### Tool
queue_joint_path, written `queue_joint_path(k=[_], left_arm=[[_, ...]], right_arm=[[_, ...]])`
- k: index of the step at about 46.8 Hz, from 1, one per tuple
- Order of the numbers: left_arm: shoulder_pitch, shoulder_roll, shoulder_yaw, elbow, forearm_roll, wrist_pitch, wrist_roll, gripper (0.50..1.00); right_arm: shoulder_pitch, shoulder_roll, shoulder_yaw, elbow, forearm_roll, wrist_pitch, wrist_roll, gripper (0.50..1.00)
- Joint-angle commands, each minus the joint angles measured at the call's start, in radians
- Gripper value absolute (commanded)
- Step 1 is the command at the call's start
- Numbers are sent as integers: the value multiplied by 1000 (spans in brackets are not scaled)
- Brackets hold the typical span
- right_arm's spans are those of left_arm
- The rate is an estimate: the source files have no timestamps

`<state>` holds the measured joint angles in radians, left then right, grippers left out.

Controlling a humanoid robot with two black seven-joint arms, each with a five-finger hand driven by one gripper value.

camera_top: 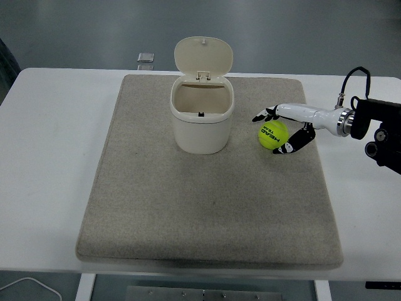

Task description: Pick up the tennis ball and place it in the box.

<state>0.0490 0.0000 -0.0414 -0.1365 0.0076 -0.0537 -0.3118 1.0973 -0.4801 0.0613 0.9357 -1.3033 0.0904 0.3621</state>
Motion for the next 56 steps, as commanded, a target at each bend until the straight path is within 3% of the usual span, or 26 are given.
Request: queue_joint_path(k=[1,5,6,33,48,56], left_arm=[[0,0,0,0,0,0,0,992],[0,0,0,0,0,0,-1,992],[0,0,0,0,0,0,0,992],[0,0,0,0,0,0,0,992],[0,0,0,0,0,0,-1,992],[0,0,0,0,0,0,0,992]], right_arm=[[-1,0,0,0,-4,2,0,621],[1,0,0,0,-7,6,0,505],[1,0,0,0,-11,6,0,500],[42,-25,15,14,-19,18,1,500],[93,-52,25,78,52,86,3,500],[115,-101,84,127,95,170,27,500]])
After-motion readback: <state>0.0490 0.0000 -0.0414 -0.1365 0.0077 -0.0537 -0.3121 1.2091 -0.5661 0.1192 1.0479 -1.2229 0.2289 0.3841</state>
